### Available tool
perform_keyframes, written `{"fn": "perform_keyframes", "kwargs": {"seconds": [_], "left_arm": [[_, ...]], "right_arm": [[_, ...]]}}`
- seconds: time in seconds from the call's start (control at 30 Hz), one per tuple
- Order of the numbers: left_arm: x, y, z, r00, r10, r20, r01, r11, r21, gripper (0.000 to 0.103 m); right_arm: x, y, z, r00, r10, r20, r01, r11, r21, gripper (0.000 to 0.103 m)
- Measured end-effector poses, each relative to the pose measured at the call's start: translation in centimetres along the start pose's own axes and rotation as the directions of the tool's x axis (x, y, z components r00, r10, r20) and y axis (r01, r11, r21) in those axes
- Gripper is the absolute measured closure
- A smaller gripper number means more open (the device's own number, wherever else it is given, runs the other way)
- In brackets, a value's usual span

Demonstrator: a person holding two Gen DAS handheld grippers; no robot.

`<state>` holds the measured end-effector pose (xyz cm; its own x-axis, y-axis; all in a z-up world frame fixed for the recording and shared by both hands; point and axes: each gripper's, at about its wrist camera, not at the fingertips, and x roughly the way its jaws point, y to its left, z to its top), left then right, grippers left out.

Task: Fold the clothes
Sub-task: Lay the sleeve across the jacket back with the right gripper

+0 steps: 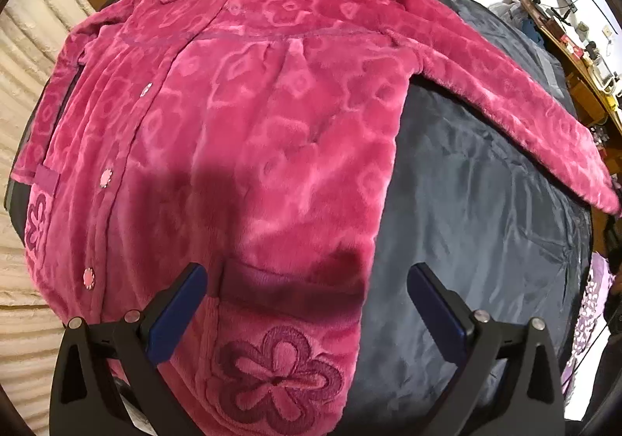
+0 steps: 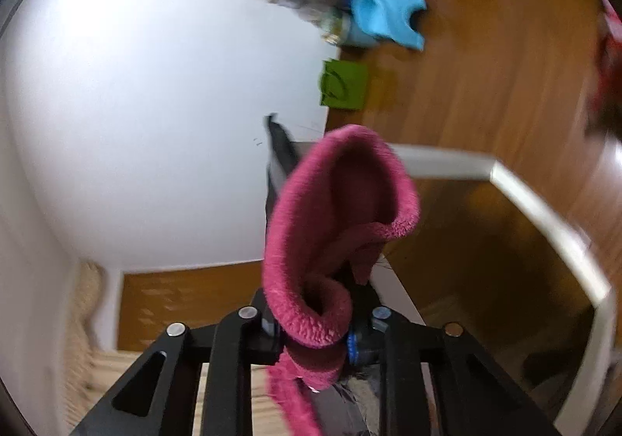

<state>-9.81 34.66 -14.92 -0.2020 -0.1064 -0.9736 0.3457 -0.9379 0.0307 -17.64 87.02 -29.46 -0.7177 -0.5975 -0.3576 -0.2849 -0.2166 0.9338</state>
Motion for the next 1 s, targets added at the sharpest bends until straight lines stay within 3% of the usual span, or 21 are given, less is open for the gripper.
{"fn": "perform_keyframes", "kwargs": {"seconds": [0.2,0.43,0.63,0.77,0.83,0.9,0.93,0.97,1.0], "left_arm": [[-0.1,1.3,1.5,0.999,-0.048,0.015,0.048,0.999,-0.005,0.000],[0.1,5.4,4.4,0.993,-0.114,0.038,0.115,0.993,-0.040,0.000],[0.0,7.5,7.2,0.977,-0.202,0.063,0.205,0.978,-0.034,0.000],[0.5,7.0,9.4,0.960,-0.275,0.056,0.275,0.961,0.007,0.000],[1.1,6.1,10.4,0.947,-0.320,0.037,0.319,0.947,0.020,0.000],[1.8,4.9,11.2,0.932,-0.362,0.017,0.361,0.932,0.027,0.000],[2.1,4.2,11.6,0.924,-0.382,0.006,0.382,0.924,0.030,0.000],[2.4,3.4,12.0,0.915,-0.403,-0.007,0.403,0.915,0.032,0.000],[2.7,2.5,12.3,0.906,-0.423,-0.020,0.424,0.905,0.033,0.000]], "right_arm": [[-0.3,8.3,-1.6,1.000,0.019,0.014,-0.016,0.981,-0.196,0.080],[4.7,16.2,-7.5,0.994,0.035,-0.100,-0.069,0.931,-0.360,0.080],[12.3,17.8,-15.6,0.978,-0.101,-0.182,0.000,0.873,-0.488,0.080],[17.1,17.5,-20.2,0.945,-0.278,-0.169,0.117,0.776,-0.620,0.080],[18.7,17.1,-22.3,0.918,-0.367,-0.151,0.171,0.708,-0.685,0.078],[20.1,16.7,-23.6,0.896,-0.420,-0.143,0.191,0.656,-0.730,0.064],[20.6,16.4,-23.9,0.890,-0.433,-0.142,0.191,0.637,-0.747,0.052],[20.9,15.8,-24.0,0.888,-0.438,-0.142,0.185,0.622,-0.761,0.030],[21.3,15.1,-24.0,0.885,-0.443,-0.142,0.180,0.607,-0.774,0.027]]}}
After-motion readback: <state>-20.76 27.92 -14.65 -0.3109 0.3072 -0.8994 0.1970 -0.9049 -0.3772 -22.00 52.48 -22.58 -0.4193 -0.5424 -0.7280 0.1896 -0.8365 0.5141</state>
